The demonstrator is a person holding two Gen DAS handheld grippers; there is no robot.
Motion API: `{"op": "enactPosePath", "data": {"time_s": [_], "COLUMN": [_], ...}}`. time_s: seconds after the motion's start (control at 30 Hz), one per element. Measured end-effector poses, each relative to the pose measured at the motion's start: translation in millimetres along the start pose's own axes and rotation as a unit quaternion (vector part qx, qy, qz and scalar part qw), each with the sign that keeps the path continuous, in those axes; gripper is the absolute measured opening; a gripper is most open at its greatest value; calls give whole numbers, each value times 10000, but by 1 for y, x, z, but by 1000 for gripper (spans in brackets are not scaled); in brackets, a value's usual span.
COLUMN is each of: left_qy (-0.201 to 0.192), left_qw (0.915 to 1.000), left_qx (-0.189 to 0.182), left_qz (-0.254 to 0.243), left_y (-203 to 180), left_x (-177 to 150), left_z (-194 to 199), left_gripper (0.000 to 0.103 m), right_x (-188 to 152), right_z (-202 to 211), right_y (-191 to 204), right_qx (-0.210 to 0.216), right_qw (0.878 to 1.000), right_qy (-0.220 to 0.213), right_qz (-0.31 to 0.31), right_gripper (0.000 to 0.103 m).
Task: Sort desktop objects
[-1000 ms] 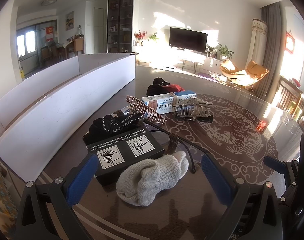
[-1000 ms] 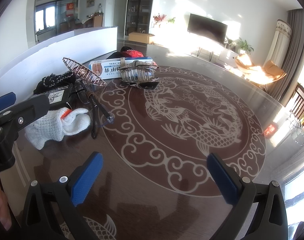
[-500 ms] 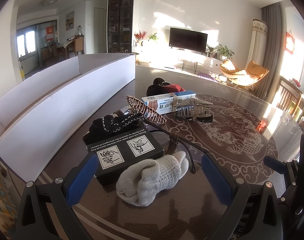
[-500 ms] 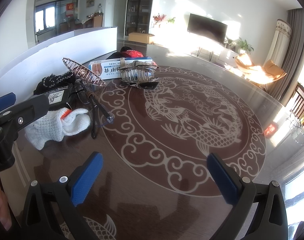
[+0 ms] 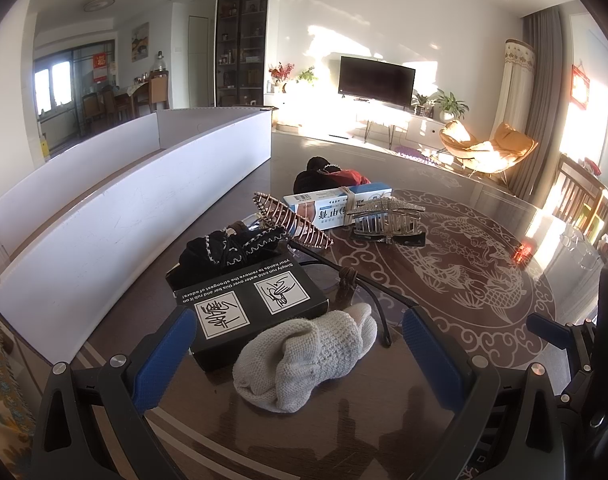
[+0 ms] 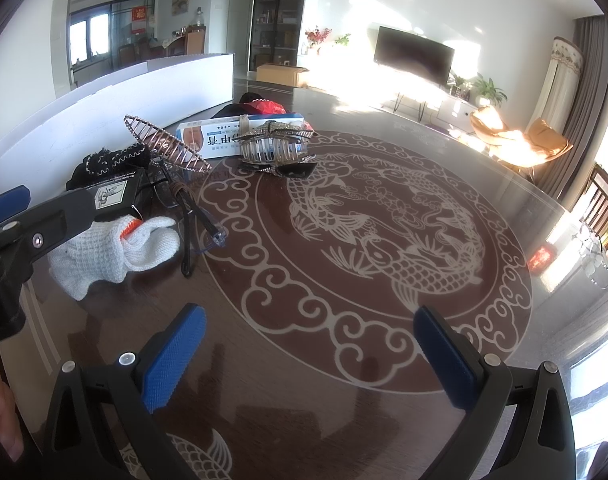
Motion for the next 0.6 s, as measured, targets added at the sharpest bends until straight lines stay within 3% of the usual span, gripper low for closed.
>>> {"op": "enactPosePath", "data": {"time_s": [0.6], "left_qy": [0], "left_qw": [10000], "left_qx": [-31], "left_qz": [-11], "left_y": [0], "left_x": [0], "left_z": [0], "left_gripper": [103], "right_x": [0], "right_z": [0], "right_y": [-1], "right_qx": [4], "right_qw": [10000], "right_qy": [1], "right_qz": [-3], "right_gripper": [103]}}
Point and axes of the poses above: each gripper's, at about its wrist camera, not at the fingertips, and z roughly against the way its jaws point, y to its left, x to its top, the point moved 3 cm from there along -z, roughly the way its jaws point, and after that the axes turned 15 degrees about -y, right-handed, at the moved point
